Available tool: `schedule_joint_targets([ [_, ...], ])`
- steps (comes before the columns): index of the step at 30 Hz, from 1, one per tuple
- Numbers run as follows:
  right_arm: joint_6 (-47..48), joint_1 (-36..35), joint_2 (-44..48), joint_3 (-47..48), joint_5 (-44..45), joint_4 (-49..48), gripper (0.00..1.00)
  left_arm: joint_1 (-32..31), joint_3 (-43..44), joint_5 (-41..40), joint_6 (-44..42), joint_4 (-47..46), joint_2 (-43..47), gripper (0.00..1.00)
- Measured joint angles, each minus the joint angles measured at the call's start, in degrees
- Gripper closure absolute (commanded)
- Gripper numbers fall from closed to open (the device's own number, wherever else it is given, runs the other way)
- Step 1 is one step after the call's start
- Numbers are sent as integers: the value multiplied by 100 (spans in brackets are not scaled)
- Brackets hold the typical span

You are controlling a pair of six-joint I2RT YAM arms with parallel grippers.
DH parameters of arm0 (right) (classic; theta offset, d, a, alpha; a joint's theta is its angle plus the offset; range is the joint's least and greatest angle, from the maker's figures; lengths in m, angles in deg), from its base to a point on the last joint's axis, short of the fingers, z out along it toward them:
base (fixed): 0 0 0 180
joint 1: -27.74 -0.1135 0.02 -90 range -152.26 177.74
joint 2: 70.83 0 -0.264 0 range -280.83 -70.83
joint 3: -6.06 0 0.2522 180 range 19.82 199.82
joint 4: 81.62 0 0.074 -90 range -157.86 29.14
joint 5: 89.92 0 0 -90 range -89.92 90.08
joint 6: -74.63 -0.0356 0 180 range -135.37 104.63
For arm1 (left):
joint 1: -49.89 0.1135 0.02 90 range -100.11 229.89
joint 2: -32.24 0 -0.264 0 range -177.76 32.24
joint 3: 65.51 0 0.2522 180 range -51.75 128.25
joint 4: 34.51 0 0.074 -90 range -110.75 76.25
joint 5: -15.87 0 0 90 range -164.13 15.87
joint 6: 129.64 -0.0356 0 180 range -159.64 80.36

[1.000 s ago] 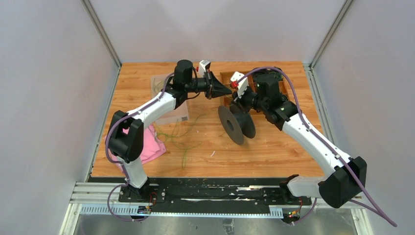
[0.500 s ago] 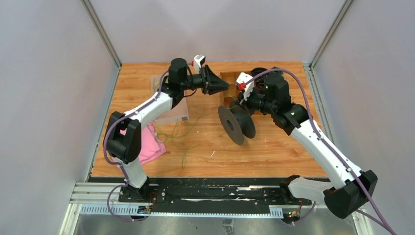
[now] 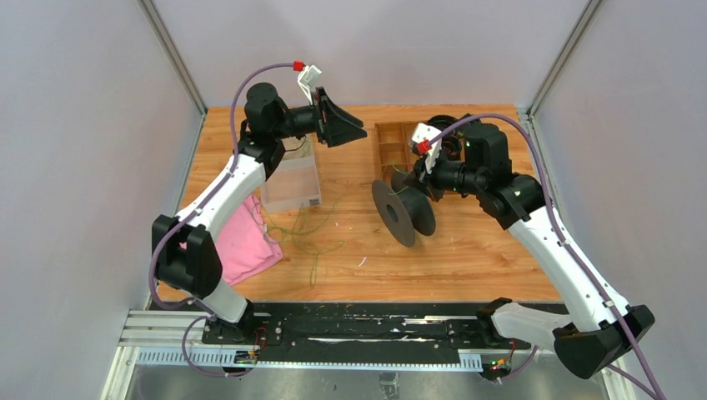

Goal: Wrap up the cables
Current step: Wrap the cable around the cable reel.

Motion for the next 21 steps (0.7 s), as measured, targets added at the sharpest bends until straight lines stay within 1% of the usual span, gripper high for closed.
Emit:
schedule_joint_targets([
  [2,-2,7,-11,59,-92,133,99,-26,-20,295,-890,-33,210,37],
  [4,-4,9,-44,131,-192,219,99,-55,-22,601,-1600,-87,352,38],
  [8,-52,11,-138,278,-337,315,99,-138,92,1156,-2603,-164,295,40],
  [14,-90,11,-258,385,-424,435,99,-352,455,1705,-3397,-157,-278,41],
  [21,-107,11,-361,444,-448,570,99,-625,688,2120,-3919,-153,-737,47],
])
